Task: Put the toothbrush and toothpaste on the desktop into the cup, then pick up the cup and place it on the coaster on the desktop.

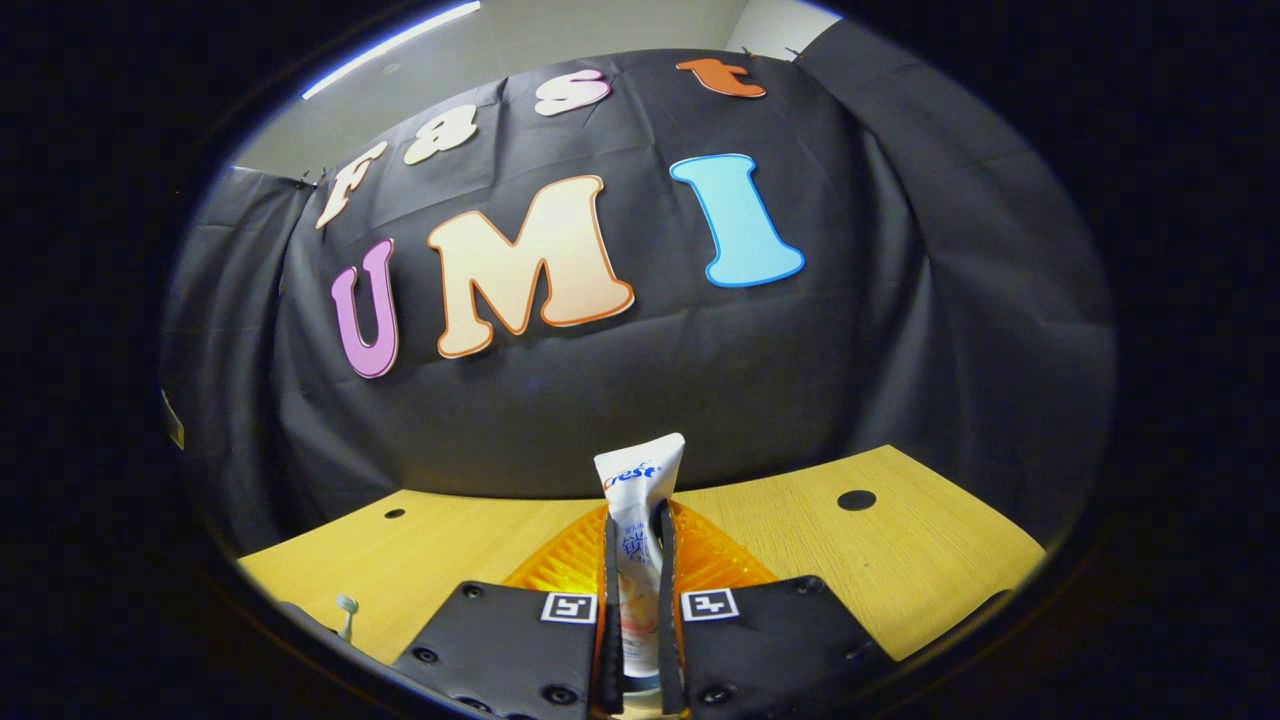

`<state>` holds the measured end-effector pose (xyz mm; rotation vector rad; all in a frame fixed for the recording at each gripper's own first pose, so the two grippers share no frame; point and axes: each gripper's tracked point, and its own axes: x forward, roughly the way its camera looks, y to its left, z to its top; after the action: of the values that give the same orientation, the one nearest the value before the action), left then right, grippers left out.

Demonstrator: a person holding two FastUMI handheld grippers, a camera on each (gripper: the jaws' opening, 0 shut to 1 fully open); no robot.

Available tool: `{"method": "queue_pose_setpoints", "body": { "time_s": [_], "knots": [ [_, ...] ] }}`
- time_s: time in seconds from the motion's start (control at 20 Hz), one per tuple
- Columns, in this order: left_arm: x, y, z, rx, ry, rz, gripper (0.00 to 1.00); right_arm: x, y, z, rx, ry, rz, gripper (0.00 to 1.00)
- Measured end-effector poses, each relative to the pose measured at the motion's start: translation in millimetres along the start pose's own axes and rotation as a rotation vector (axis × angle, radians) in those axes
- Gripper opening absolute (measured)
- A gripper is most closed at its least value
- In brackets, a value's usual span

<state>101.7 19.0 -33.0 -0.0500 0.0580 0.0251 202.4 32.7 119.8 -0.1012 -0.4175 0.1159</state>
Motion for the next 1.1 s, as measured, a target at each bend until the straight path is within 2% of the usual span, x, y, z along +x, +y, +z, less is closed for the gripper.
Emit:
{"method": "queue_pose_setpoints", "body": {
  "time_s": [0.3, 0.35, 0.4, 0.5, 0.55, 0.6, 0.65, 0.7, 0.85, 0.9, 1.1],
  "knots": [
    [10, -17, 17, 0.023, -0.008, -0.1, 0.0, -8, 7, -12, 0.045, 0.014, -0.027, 0.25],
    [12, -22, 22, 0.026, -0.016, -0.124, 0.0, -11, 8, -9, 0.054, 0.0, -0.036, 0.28],
    [14, -27, 27, 0.035, -0.022, -0.141, 0.0, -13, 8, -4, 0.059, -0.015, -0.044, 0.37],
    [19, -34, 33, 0.055, -0.033, -0.175, 0.0, -17, 7, 1, 0.056, -0.034, -0.063, 0.4],
    [21, -38, 36, 0.065, -0.039, -0.192, 0.0, -20, 5, 1, 0.05, -0.032, -0.07, 0.48],
    [23, -42, 39, 0.073, -0.044, -0.205, 0.0, -24, 4, 0, 0.046, -0.027, -0.074, 0.68],
    [26, -47, 44, 0.077, -0.049, -0.219, 0.0, -27, -1, 0, 0.042, -0.024, -0.091, 0.79],
    [29, -50, 50, 0.077, -0.062, -0.234, 0.0, -32, -5, -1, 0.044, -0.017, -0.102, 1.0],
    [34, -62, 68, 0.084, -0.098, -0.269, 0.0, -51, -25, -5, 0.049, 0.007, -0.156, 0.95],
    [37, -67, 75, 0.085, -0.114, -0.28, 0.0, -58, -32, -6, 0.047, 0.01, -0.175, 0.99],
    [49, -89, 100, 0.089, -0.177, -0.328, 0.0, -91, -67, -19, 0.035, 0.054, -0.256, 0.98]
  ]
}}
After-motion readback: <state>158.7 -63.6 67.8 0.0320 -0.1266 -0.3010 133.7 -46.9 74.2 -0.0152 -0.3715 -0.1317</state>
